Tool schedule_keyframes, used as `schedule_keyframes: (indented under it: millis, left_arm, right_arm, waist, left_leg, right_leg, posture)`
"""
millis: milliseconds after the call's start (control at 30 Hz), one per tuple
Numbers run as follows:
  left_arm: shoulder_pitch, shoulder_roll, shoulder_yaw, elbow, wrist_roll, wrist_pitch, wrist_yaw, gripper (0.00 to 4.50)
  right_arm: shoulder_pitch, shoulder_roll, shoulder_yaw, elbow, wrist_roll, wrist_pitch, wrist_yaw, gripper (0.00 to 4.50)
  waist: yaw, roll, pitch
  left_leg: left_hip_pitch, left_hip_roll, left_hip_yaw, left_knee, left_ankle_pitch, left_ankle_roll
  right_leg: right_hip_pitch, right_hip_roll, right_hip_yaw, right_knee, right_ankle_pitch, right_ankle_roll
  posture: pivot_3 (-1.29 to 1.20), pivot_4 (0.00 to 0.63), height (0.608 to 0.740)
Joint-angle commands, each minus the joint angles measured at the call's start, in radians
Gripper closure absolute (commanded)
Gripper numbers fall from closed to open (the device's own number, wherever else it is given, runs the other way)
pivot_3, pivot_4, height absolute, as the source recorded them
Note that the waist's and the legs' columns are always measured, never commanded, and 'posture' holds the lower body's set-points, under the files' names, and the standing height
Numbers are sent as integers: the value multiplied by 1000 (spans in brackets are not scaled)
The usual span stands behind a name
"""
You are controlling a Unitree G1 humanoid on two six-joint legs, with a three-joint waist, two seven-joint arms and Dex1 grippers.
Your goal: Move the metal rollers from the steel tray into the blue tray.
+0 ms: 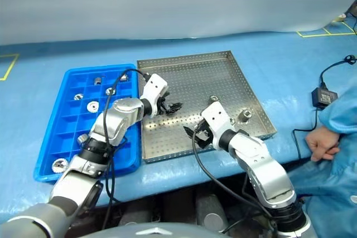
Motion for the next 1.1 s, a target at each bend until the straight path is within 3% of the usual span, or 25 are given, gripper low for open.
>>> schedule_keyframes:
  millis: [33, 200, 500, 800, 900, 1033, 1100]
  left_arm:
    - [-37, -10, -54, 111, 71, -20, 12, 548]
    - [-30, -11, -70, 136, 114, -15, 24, 548]
    - [82, 71, -12, -38, 118, 67, 37, 548]
    - [124, 74, 26, -86, 99, 107, 36, 548]
    - [126, 43, 34, -72, 87, 93, 43, 1108]
    - [129, 26, 27, -78, 85, 97, 32, 2350]
    - [128, 26, 27, -78, 83, 95, 31, 2350]
  right_arm:
    - [1, 9, -13, -49, -5, -6, -20, 0]
    - [4, 12, -18, -54, -4, -8, -31, 0]
    - [-16, 15, -1, -31, -4, -14, -25, 0]
    - [-48, 16, 19, 2, -6, -26, -3, 0]
    - [-56, 16, 22, 8, -7, -27, 1, 0]
    - [-60, 15, 22, 10, -7, -26, 5, 0]
    - [-61, 14, 22, 14, -7, -26, 7, 0]
  waist:
    - [-15, 0, 0]
    - [-35, 0, -1]
    - [-63, 1, -1]
    - [-61, 1, -1]
    - [-54, 1, -1]
    - [-38, 1, -1]
    - [-32, 1, -1]
  left_leg:
    - [0, 0, 0, 0, 0, 0]
    - [1, 2, 0, 0, 0, 0]
    - [3, 2, 0, 0, 0, 0]
    - [3, 2, 0, 1, 1, -1]
    - [3, 2, 0, 0, 0, -1]
    - [3, 2, 0, 1, 1, -1]
    - [3, 2, 1, 1, 0, -1]
  right_leg:
    - [0, 1, 1, 0, 0, 0]
    - [1, 2, 3, 1, 0, 1]
    - [1, 3, 5, 2, 1, 2]
    - [1, 3, 5, 2, 2, 3]
    - [1, 3, 5, 2, 4, 6]
    - [1, 3, 5, 2, 3, 5]
    - [1, 3, 6, 2, 3, 5]
  posture:
    - [-259, 150, 740]
    - [-261, 150, 740]
    - [-230, 150, 740]
    - [-181, 150, 740]
    - [-178, 150, 740]
    - [-179, 150, 740]
    - [-179, 150, 740]
